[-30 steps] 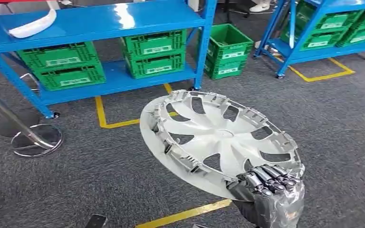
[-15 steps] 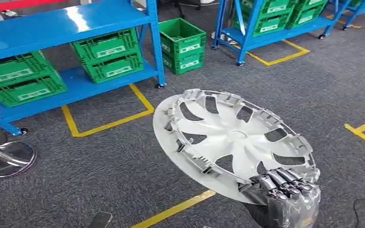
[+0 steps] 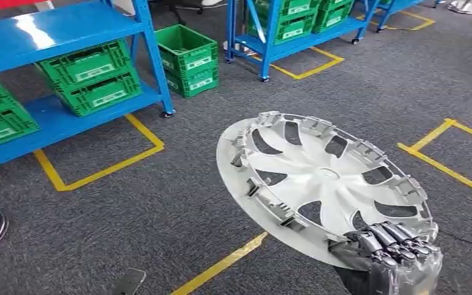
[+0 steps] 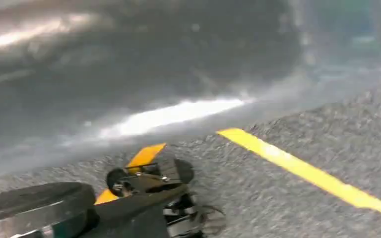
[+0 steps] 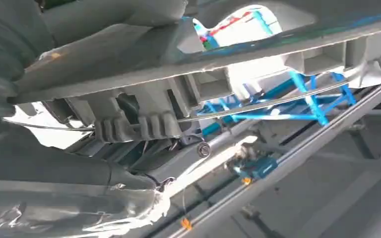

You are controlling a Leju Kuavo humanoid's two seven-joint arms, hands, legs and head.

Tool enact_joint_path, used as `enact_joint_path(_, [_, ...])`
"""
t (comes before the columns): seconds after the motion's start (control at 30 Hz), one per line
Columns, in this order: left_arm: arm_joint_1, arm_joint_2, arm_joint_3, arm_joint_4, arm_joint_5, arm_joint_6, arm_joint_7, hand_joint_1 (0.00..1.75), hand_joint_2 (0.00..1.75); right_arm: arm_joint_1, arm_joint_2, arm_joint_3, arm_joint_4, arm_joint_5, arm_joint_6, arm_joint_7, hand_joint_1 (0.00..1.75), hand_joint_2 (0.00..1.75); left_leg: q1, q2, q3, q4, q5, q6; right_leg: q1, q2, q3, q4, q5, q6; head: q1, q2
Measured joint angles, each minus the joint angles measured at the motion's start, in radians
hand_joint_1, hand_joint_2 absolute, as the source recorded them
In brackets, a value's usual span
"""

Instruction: Take the parts from the cabinet and place them on the table.

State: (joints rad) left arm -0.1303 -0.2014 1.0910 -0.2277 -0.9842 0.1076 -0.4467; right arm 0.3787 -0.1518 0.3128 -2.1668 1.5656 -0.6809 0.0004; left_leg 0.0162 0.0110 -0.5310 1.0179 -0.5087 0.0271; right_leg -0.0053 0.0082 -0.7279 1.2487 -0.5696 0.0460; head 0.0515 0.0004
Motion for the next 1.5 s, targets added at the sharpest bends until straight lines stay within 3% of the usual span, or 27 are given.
enact_joint_path(0.03, [0.000,0.001,-0.002,0.000,0.000,0.000,0.001,0.00,0.00,0.001,0.000,-0.003,0.000,0.000,0.000,-0.001,1.75,1.75,0.000,0.015,-0.001,0.000,0.000,0.000,-0.003,-0.002,-0.030,0.064,-0.021,0.004,0.002,0.000])
enact_joint_path(0.1, [-0.002,0.003,-0.006,0.000,-0.002,-0.001,0.003,0.00,0.00,0.001,0.000,-0.008,0.000,0.000,0.000,-0.006,1.75,1.75,0.000,0.041,-0.001,0.000,-0.002,-0.002,-0.008,-0.007,-0.018,0.051,0.009,0.008,0.001,0.000])
enact_joint_path(0.17, [-0.008,0.003,-0.011,0.000,-0.003,-0.003,0.010,0.00,0.00,0.000,0.000,-0.017,0.000,-0.001,0.000,-0.006,1.75,1.75,0.000,0.062,0.003,0.000,-0.005,-0.006,-0.008,-0.028,0.076,-0.115,0.087,0.004,0.001,0.000])
enact_joint_path(0.2, [-0.011,0.003,-0.011,0.000,-0.003,-0.006,0.011,0.00,0.00,-0.003,0.000,-0.019,-0.002,-0.001,0.000,-0.008,1.75,1.75,-0.001,0.071,0.007,0.000,-0.008,-0.011,-0.005,-0.064,0.127,-0.207,0.109,0.000,0.002,0.000])
enact_joint_path(0.23, [-0.015,0.005,-0.012,0.000,-0.004,-0.006,0.013,0.00,0.00,-0.011,0.000,-0.020,-0.002,-0.001,0.000,-0.011,1.75,1.75,-0.009,0.079,0.007,0.001,-0.011,-0.017,0.008,-0.097,0.145,-0.225,0.092,-0.012,0.001,0.000])
enact_joint_path(0.37, [-0.022,0.005,-0.017,0.000,-0.003,-0.009,0.018,0.00,0.00,-0.014,0.000,-0.030,-0.005,0.000,0.000,-0.016,1.75,1.75,-0.007,0.115,0.018,-0.007,-0.010,-0.040,0.012,-0.047,0.134,-0.233,0.103,-0.039,-0.001,0.000])
enact_joint_path(0.4, [-0.025,0.005,-0.018,0.000,-0.003,-0.010,0.017,0.00,0.00,-0.012,0.000,-0.031,-0.006,0.000,0.000,-0.016,1.75,1.75,-0.002,0.085,0.017,0.002,-0.024,-0.046,0.004,-0.036,0.143,-0.245,0.111,-0.047,-0.003,0.000])
enact_joint_path(0.43, [-0.028,0.006,-0.018,0.000,-0.003,-0.010,0.017,0.00,0.00,-0.014,0.000,-0.032,-0.008,-0.001,0.000,-0.016,1.75,1.75,-0.002,0.035,0.000,0.039,-0.054,-0.045,0.003,-0.026,0.144,-0.249,0.114,-0.055,-0.006,0.000])
enact_joint_path(0.47, [-0.027,0.006,-0.018,0.000,-0.003,-0.010,0.017,0.00,0.00,-0.016,0.000,-0.032,-0.008,-0.001,0.000,-0.016,1.75,1.75,-0.002,0.009,-0.033,0.112,-0.095,-0.044,0.004,-0.015,0.142,-0.249,0.115,-0.058,-0.010,0.000])
enact_joint_path(0.53, [-0.022,0.008,-0.018,0.000,-0.003,-0.010,0.018,0.00,0.00,-0.019,0.000,-0.033,-0.008,0.000,0.000,-0.018,1.75,1.75,-0.002,-0.006,-0.107,0.263,-0.155,-0.043,0.008,0.012,0.141,-0.247,0.114,-0.061,-0.012,0.000])
enact_joint_path(0.57, [-0.019,0.008,-0.018,0.000,-0.003,-0.010,0.019,0.00,0.00,-0.018,0.000,-0.034,-0.008,0.000,0.000,-0.018,1.75,1.75,-0.003,-0.007,-0.129,0.300,-0.155,-0.042,0.009,0.028,0.141,-0.246,0.114,-0.061,-0.012,0.000])
enact_joint_path(0.63, [-0.019,0.010,-0.018,0.000,-0.003,-0.009,0.019,0.00,0.00,-0.018,0.000,-0.035,-0.008,0.000,0.000,-0.018,1.75,1.75,-0.003,-0.010,-0.107,0.232,-0.079,-0.038,0.010,0.060,0.141,-0.240,0.113,-0.061,-0.012,0.000])
enact_joint_path(0.7, [-0.021,0.012,-0.018,0.000,-0.003,-0.009,0.019,0.00,0.00,-0.018,0.000,-0.036,-0.008,0.000,0.000,-0.018,1.75,1.75,-0.003,-0.042,-0.036,0.067,0.017,-0.030,0.009,0.087,0.141,-0.232,0.111,-0.058,-0.013,0.000])
enact_joint_path(0.73, [-0.021,0.015,-0.018,0.000,-0.003,-0.010,0.019,0.00,0.00,-0.018,0.000,-0.036,-0.008,0.000,0.000,-0.018,1.75,1.75,0.002,-0.091,-0.019,0.036,0.001,-0.026,0.008,0.096,0.136,-0.228,0.110,-0.054,-0.010,0.000])
enact_joint_path(0.77, [-0.021,0.013,-0.018,0.000,-0.004,-0.010,0.018,0.00,0.00,-0.022,0.000,-0.037,-0.008,0.000,0.000,-0.019,1.75,1.75,0.004,-0.098,-0.014,0.005,0.002,-0.031,0.010,0.109,0.126,-0.217,0.110,-0.049,-0.011,0.000])
enact_joint_path(0.87, [-0.024,0.014,-0.019,0.000,-0.002,-0.010,0.020,0.00,0.00,-0.019,0.000,-0.038,-0.009,0.000,0.000,-0.023,1.75,1.75,-0.005,-0.071,-0.018,0.011,0.007,-0.022,-0.002,0.142,0.112,-0.226,0.122,-0.027,-0.011,0.000])
enact_joint_path(0.9, [-0.027,0.011,-0.020,0.000,0.000,-0.012,0.020,0.00,0.00,-0.021,0.000,-0.038,-0.008,0.000,0.000,-0.023,1.75,1.75,0.007,-0.053,-0.016,-0.002,0.013,-0.013,-0.002,0.147,0.099,-0.223,0.120,-0.023,-0.012,0.000])
enact_joint_path(0.97, [-0.032,0.013,-0.020,0.000,0.003,-0.016,0.021,0.00,0.00,-0.031,0.000,-0.037,-0.006,0.000,0.000,-0.026,1.75,1.75,0.002,-0.029,-0.014,-0.005,0.015,-0.006,0.005,0.031,0.066,-0.150,0.073,-0.013,0.005,0.000])
enact_joint_path(1.03, [-0.027,0.015,-0.022,0.000,0.005,-0.016,0.026,0.00,0.00,-0.053,0.000,-0.037,0.001,0.000,0.000,-0.032,1.75,1.75,-0.002,0.004,-0.015,-0.004,0.014,-0.005,-0.003,-0.002,-0.014,0.013,-0.001,-0.003,0.003,0.000])
enact_joint_path(1.1, [-0.025,0.018,-0.026,0.000,0.010,-0.016,0.026,0.00,0.00,-0.061,0.000,-0.037,0.008,0.000,0.000,-0.036,1.75,1.75,-0.003,0.033,-0.015,-0.004,0.012,-0.006,-0.010,-0.006,-0.047,0.080,-0.009,0.004,0.004,0.000])
enact_joint_path(1.13, [-0.027,0.018,-0.028,0.000,0.013,-0.014,0.026,0.00,0.00,-0.065,0.000,-0.037,0.011,0.001,0.000,-0.037,1.75,1.75,-0.003,0.044,-0.014,-0.004,0.010,-0.007,-0.013,-0.009,-0.027,0.045,0.019,0.006,0.004,0.000])
enact_joint_path(1.2, [-0.029,0.017,-0.032,0.000,0.019,-0.010,0.026,0.00,0.00,-0.068,0.000,-0.037,0.016,0.000,0.000,-0.038,1.75,1.75,-0.002,0.066,-0.006,-0.004,0.005,-0.014,-0.016,-0.036,0.079,-0.140,0.103,0.005,0.004,0.000])
enact_joint_path(1.23, [-0.029,0.018,-0.034,-0.001,0.019,-0.010,0.026,0.00,0.00,-0.068,0.000,-0.037,0.016,0.000,0.000,-0.040,1.75,1.75,-0.004,0.074,-0.001,-0.004,0.001,-0.020,-0.012,-0.084,0.120,-0.218,0.102,0.004,0.004,0.000])
enact_joint_path(1.27, [-0.030,0.017,-0.035,-0.001,0.016,-0.007,0.026,0.00,0.00,-0.066,0.000,-0.038,0.016,0.000,0.000,-0.045,1.75,1.75,-0.013,0.081,-0.001,-0.003,-0.003,-0.026,-0.005,-0.101,0.128,-0.221,0.097,-0.007,0.002,0.000])
enact_joint_path(1.4, [-0.030,-0.002,-0.045,-0.001,0.004,0.012,0.025,0.00,0.00,-0.010,0.002,-0.063,-0.019,0.000,0.000,-0.055,1.75,1.75,-0.007,0.114,0.014,-0.010,-0.008,-0.051,0.001,-0.052,0.126,-0.228,0.101,-0.036,0.001,0.000])
enact_joint_path(1.47, [-0.028,-0.009,-0.052,-0.001,0.003,0.019,0.019,0.00,0.00,0.022,0.003,-0.078,-0.046,-0.002,0.000,-0.055,1.75,1.75,-0.001,0.043,-0.005,0.046,-0.055,-0.054,-0.005,-0.030,0.137,-0.236,0.105,-0.050,-0.003,0.000])
enact_joint_path(1.5, [-0.025,-0.010,-0.053,-0.001,0.003,0.022,0.018,0.00,0.00,0.034,0.004,-0.086,-0.055,-0.001,0.000,-0.058,1.75,1.75,-0.001,0.015,-0.041,0.125,-0.096,-0.051,-0.004,-0.018,0.137,-0.235,0.105,-0.054,-0.008,0.000])
